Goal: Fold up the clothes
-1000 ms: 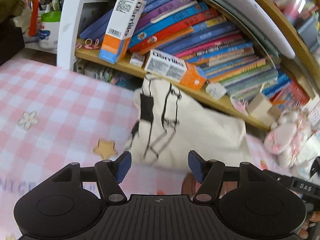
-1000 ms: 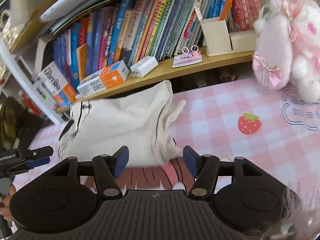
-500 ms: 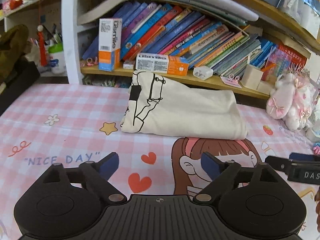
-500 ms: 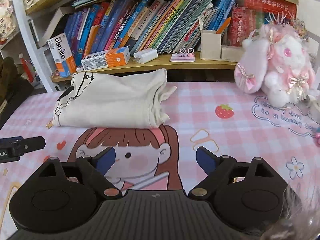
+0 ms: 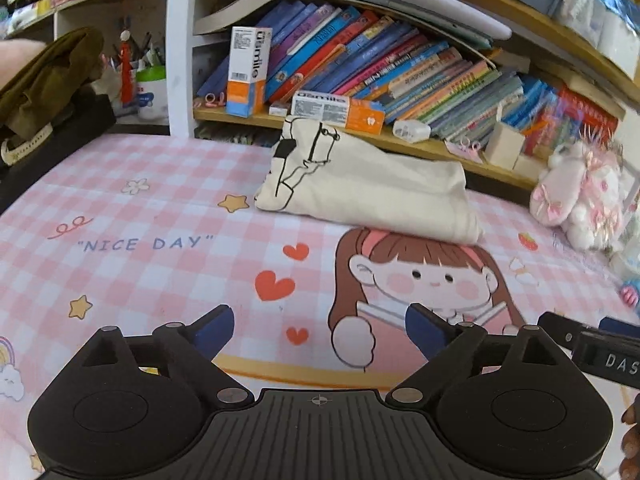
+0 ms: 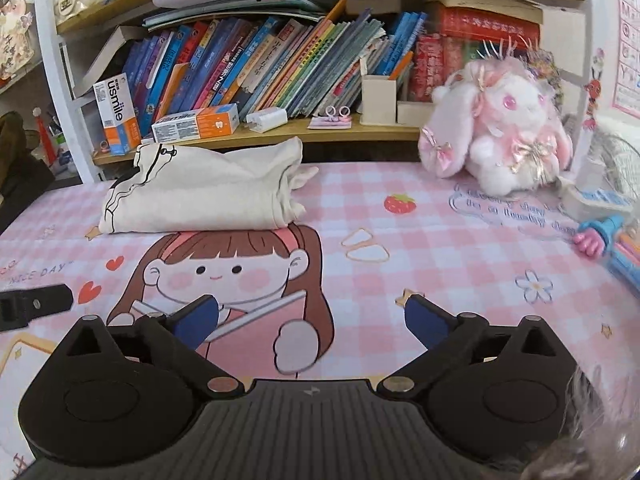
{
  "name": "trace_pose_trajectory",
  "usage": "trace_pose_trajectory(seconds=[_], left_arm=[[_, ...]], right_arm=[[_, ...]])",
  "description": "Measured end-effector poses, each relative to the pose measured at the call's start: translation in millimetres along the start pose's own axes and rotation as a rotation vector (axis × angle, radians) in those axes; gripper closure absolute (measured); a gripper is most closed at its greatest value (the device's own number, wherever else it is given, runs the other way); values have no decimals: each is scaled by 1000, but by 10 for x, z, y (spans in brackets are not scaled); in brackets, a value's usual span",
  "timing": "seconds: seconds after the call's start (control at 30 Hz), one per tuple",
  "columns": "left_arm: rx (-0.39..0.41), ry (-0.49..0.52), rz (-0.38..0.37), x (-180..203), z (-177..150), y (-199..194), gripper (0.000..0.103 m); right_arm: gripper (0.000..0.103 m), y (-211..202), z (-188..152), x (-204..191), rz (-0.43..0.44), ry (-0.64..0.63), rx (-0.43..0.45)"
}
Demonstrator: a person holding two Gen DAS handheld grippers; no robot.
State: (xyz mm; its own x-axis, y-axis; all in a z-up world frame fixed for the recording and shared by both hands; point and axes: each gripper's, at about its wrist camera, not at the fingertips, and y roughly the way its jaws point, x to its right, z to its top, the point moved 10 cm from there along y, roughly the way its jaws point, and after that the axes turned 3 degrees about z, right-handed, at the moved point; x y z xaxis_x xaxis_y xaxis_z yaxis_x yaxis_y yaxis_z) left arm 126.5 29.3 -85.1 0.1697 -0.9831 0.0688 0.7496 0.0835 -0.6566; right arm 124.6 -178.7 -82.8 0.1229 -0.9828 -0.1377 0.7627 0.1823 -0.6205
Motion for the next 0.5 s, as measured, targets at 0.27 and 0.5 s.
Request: trace_pose_trajectory(seconds=[0.27,0.5], left_arm=[[25,40,18,63,-33,-108,5],[28,78,19,120,-79,-158,4]], right_arm=[[1,-60,-46,-35,13,-16,-4],[1,-96,-90,-40,17,-14,-9]])
